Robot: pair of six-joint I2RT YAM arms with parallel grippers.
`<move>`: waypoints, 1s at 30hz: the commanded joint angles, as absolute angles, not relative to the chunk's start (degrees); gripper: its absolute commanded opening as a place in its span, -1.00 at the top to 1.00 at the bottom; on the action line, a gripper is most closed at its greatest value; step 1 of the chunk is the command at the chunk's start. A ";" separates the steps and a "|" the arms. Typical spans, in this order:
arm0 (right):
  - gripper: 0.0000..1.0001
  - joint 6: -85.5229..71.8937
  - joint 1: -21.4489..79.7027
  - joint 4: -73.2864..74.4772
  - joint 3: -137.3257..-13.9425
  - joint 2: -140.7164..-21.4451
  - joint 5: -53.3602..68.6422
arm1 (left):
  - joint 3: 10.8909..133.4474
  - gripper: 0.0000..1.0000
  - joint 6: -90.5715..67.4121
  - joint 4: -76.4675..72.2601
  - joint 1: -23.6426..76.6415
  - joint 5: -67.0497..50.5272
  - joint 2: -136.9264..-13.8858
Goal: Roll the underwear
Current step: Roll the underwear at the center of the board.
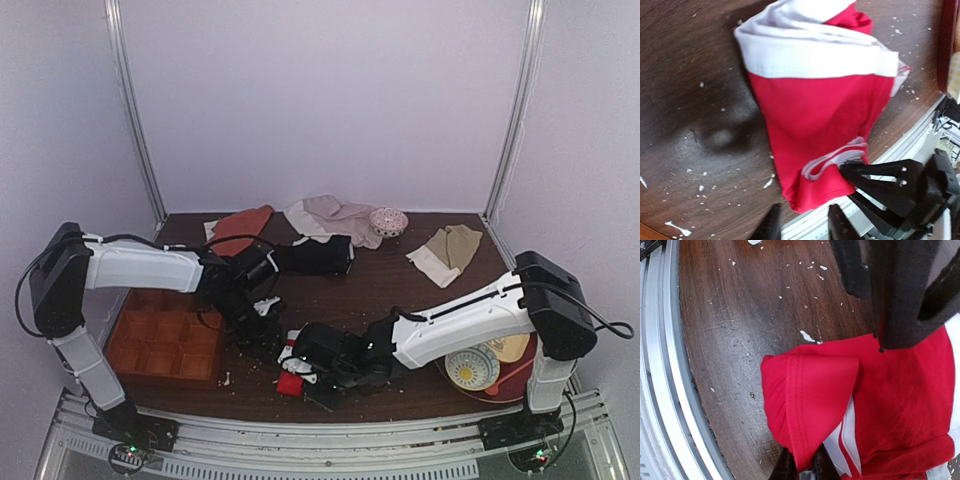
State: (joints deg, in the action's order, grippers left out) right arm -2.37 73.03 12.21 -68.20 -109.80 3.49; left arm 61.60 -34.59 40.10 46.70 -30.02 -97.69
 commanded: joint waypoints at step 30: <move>1.00 -3.46 69.44 18.73 -67.67 -110.00 13.10 | 49.91 1.00 -36.14 20.21 47.72 -38.97 -102.95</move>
